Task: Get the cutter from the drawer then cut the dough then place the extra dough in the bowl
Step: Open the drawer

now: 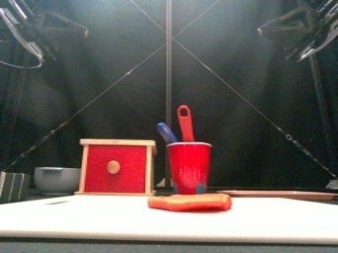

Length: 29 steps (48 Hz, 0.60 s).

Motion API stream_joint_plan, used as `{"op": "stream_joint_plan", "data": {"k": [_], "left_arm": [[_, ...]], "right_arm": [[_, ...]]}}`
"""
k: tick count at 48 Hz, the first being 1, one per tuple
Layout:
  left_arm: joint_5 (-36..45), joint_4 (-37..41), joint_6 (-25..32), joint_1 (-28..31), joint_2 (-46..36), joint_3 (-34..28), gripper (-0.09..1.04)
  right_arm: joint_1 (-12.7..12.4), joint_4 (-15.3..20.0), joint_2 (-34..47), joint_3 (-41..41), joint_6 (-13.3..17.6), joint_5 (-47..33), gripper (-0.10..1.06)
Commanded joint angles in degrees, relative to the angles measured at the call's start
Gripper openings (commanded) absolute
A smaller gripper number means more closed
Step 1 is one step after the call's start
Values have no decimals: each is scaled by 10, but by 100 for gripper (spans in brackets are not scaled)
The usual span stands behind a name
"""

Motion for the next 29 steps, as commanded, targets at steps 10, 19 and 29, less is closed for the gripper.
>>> {"op": "stream_joint_plan", "data": {"k": [10, 19, 29], "left_arm": [[-56, -142, -15, -8, 66, 7, -2], [-62, -220, -19, -32, 105, 17, 7], [-62, -350, -50, -67, 147, 18, 30]], "right_arm": [[-34, 2, 78, -47, 4, -14, 2], [-61, 5, 179, -133, 4, -14, 2], [-89, 21, 286, -237, 5, -12, 2]]}}
